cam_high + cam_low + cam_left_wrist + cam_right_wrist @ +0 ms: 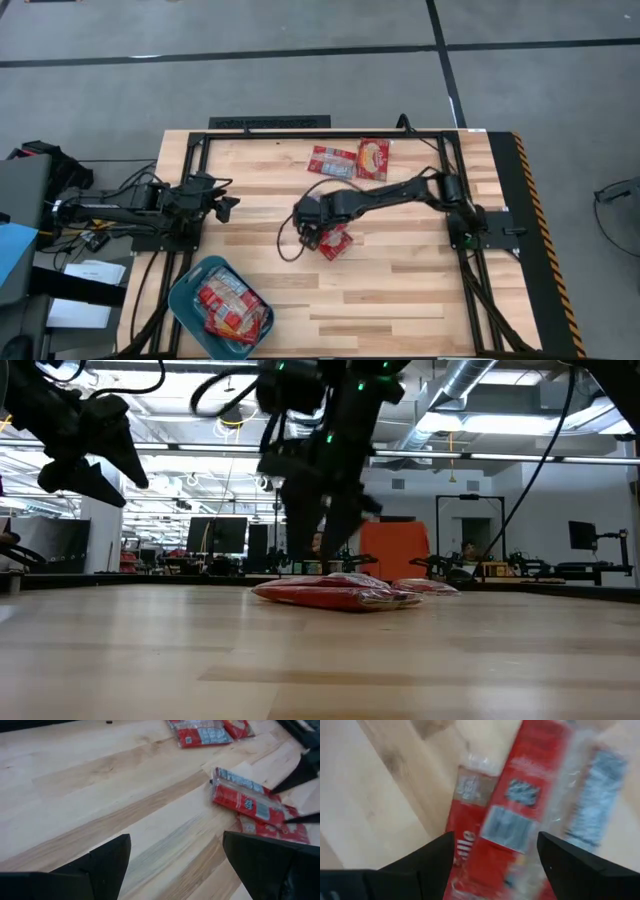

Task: Sort popcorn bags into baskets
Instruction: Put the red popcorn pack into the blue bin

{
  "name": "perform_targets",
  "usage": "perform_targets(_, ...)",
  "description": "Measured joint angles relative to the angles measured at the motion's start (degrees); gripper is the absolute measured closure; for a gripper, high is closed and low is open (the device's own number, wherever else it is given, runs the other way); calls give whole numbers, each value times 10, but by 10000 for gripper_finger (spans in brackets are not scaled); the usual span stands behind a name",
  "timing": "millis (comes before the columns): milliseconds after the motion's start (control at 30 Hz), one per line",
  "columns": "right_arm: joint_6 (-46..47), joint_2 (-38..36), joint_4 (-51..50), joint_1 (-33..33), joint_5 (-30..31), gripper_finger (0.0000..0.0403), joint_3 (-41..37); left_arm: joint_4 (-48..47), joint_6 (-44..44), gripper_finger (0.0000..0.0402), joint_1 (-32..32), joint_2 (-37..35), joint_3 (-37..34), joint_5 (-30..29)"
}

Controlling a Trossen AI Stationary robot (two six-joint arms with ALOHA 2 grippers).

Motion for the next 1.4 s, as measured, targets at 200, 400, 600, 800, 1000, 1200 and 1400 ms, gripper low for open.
perform_targets(200,10,39,-18,8,22,96,1,2,0,95,0,0,0,0)
perform_targets(400,32,43,-30,7,30,112,2,2,-1,95,0,0,0,-1)
perform_targets(600,50,43,-49,-1,13,220,2,2,-2,95,0,0,0,-2)
perform_targets(800,44,36,-51,-1,6,371,1,2,-3,95,0,0,0,-2)
perform_targets(1000,49,-6,-53,-4,-16,388,-2,2,-4,95,0,0,0,-2)
perform_targets(1200,74,-88,-6,0,-38,395,-2,2,-8,95,0,0,0,-3)
perform_targets(1400,95,-141,157,38,-100,397,-1,2,-13,95,0,0,0,-4)
